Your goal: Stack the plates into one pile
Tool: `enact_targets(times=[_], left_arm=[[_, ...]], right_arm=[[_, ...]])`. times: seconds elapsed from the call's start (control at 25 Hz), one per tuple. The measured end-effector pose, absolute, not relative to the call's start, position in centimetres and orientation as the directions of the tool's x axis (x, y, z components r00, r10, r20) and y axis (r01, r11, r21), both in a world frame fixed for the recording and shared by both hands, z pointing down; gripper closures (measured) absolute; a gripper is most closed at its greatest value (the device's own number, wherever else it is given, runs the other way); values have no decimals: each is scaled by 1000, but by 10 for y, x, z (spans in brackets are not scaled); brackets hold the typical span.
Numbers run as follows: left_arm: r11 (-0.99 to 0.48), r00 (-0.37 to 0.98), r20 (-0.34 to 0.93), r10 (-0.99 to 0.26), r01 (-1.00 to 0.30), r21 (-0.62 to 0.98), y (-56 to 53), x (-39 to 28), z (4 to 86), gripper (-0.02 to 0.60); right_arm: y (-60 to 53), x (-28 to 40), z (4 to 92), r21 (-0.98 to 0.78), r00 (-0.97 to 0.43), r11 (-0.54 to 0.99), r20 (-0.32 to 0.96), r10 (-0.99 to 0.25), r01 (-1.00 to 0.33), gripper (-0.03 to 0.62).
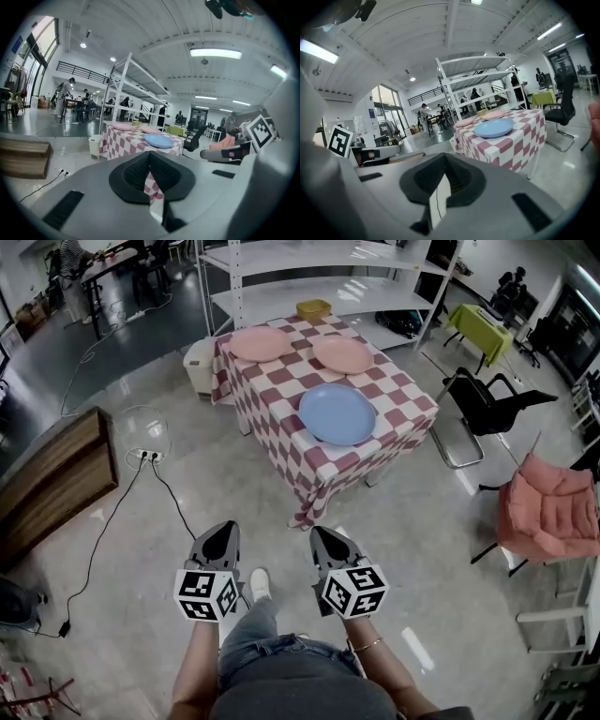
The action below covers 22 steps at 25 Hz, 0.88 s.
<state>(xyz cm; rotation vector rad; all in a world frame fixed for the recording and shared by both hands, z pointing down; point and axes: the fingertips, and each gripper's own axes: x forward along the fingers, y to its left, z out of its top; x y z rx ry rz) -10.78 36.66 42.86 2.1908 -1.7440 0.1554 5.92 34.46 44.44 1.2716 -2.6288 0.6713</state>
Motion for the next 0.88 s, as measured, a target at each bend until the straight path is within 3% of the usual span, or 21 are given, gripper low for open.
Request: enact_targets(times=[0.4, 0.88], left_arm=[[-312, 374, 304, -876, -921, 235, 235, -157, 437, 565], [-460, 541, 328, -774, -837, 297, 120, -131, 458, 565]], right_arm=[[228, 19, 453, -332, -499, 393, 352, -792, -858, 583], [157, 93, 475, -319, -227, 93, 415, -881, -943, 583]])
